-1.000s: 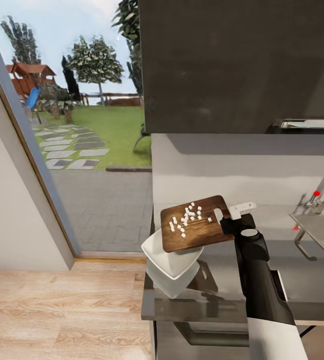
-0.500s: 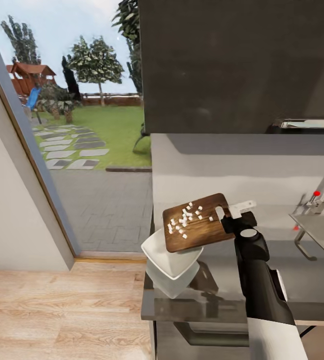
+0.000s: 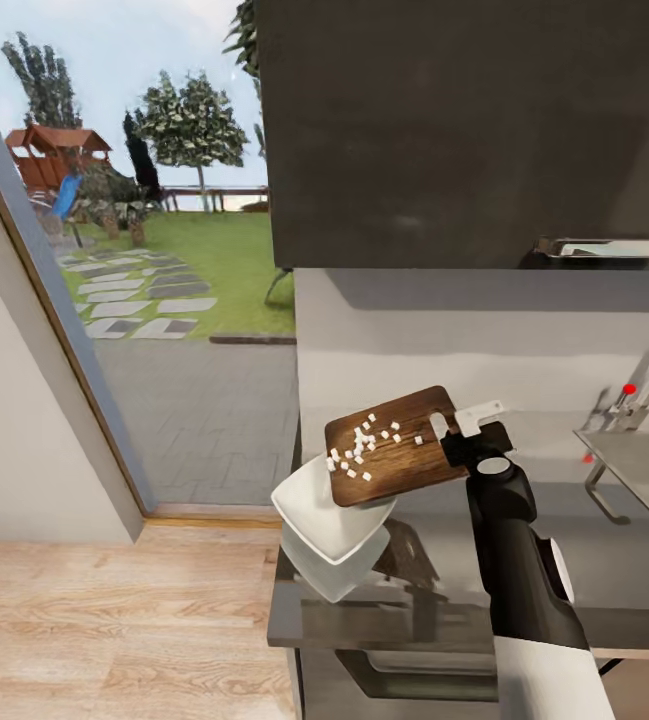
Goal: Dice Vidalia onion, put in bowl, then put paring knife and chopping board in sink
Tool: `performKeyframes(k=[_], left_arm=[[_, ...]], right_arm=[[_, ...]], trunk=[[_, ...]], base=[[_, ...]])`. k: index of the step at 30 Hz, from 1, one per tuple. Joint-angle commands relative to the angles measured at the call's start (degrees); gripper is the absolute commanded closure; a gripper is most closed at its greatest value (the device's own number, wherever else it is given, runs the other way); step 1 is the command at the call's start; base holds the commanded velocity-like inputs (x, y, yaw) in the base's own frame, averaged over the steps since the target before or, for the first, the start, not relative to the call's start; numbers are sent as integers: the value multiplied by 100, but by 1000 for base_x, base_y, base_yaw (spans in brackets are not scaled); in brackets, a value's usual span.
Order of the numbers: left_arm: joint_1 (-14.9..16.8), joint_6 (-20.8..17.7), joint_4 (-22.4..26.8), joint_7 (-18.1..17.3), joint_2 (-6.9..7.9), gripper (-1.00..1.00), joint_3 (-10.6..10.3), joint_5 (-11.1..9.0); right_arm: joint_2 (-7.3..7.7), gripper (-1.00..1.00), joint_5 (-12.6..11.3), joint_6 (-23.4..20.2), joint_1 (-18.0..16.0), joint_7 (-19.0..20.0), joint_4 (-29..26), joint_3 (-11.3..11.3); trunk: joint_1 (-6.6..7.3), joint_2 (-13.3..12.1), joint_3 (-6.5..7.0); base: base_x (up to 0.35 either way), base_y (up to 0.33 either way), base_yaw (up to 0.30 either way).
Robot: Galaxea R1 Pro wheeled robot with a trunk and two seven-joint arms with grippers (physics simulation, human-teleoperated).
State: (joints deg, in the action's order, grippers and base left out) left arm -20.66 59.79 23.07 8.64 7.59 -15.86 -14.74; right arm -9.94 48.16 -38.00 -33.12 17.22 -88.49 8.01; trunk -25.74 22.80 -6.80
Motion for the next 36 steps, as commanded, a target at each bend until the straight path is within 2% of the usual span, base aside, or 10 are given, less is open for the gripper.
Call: performKeyframes(k=[1,5,8,36], left_arm=[[-2,5,13,59,8,-100,-49,-11],[1,1,13,59,10,-100,-49,-11],[1,3,13,59,9,-100,-49,-11],[1,6,13,59,7,-100,-49,-11]], right_arm=[[-5,100,80,-5,-4,50,-9,-43],[-5,100,86,-9,-7,29,-3,-269],[-5,100,88,-13,-5,-46,-2,-317],[-5,100,114,-14,-3,-164,-1,-327]], trunk=[[-4,12,-11],[-4,12,-11],[-4,12,-11],[-4,12,-11]], base=[[0,0,0],[0,0,0],[0,0,0],[0,0,0]])
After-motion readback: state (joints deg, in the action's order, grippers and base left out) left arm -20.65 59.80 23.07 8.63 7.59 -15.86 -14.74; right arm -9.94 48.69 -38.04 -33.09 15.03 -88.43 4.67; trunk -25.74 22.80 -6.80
